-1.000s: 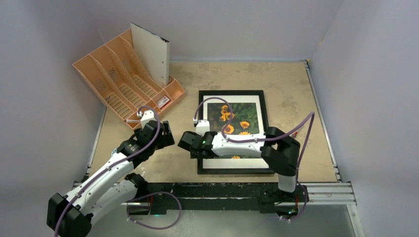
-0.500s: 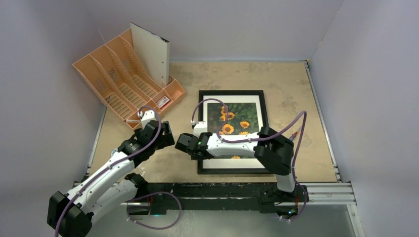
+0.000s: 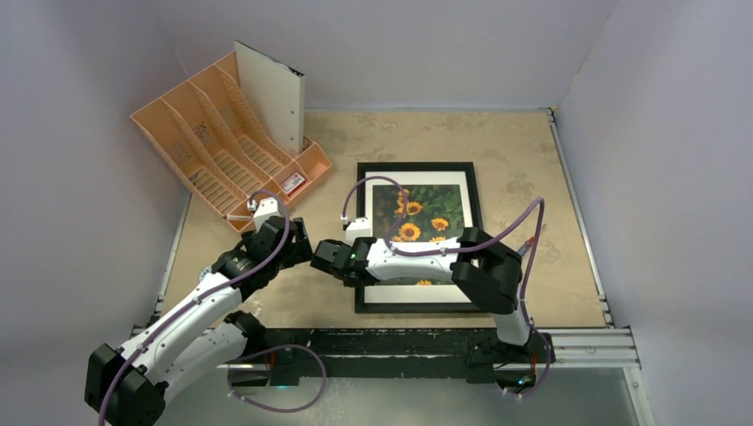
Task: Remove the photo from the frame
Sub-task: Turn over the photo frame at the center of the board.
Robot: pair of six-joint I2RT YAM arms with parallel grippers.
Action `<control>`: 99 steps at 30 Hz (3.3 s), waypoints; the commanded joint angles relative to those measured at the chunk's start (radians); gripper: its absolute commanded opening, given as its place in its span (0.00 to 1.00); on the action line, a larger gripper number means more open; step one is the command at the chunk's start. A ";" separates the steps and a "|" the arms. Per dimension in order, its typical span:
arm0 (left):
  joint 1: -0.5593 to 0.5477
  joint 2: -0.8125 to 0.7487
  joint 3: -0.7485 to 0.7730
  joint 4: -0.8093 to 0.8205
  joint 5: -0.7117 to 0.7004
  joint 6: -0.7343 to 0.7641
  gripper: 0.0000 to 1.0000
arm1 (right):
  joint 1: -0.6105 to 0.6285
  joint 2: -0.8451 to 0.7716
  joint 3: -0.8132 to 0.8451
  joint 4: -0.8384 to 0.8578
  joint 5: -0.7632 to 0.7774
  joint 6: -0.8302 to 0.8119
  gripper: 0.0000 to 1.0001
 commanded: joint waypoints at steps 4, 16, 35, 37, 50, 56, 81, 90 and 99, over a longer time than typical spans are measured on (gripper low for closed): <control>0.005 -0.006 0.002 0.033 0.010 0.017 0.96 | 0.017 -0.028 0.024 0.004 0.027 0.024 0.06; 0.006 0.038 0.048 0.261 0.263 0.066 1.00 | 0.039 -0.220 -0.132 0.235 -0.049 -0.020 0.00; 0.067 0.301 0.063 0.600 0.503 0.058 1.00 | 0.096 -0.452 -0.344 0.424 -0.118 0.021 0.00; 0.084 0.316 0.024 0.690 0.578 0.053 1.00 | 0.097 -0.474 -0.366 0.435 -0.127 0.023 0.00; 0.102 0.452 -0.169 1.157 0.796 -0.070 0.93 | 0.098 -0.545 -0.413 0.510 -0.172 0.002 0.00; 0.102 0.466 -0.217 1.270 0.811 -0.101 0.90 | 0.098 -0.552 -0.418 0.531 -0.190 -0.017 0.00; 0.109 0.491 -0.176 1.185 0.788 -0.070 0.38 | 0.109 -0.566 -0.437 0.594 -0.229 -0.102 0.01; 0.110 0.418 -0.104 1.026 0.756 -0.012 0.16 | 0.109 -0.648 -0.486 0.549 -0.207 -0.108 0.26; 0.110 0.352 -0.021 0.894 0.761 0.019 0.00 | 0.109 -0.853 -0.578 0.445 -0.148 -0.160 0.72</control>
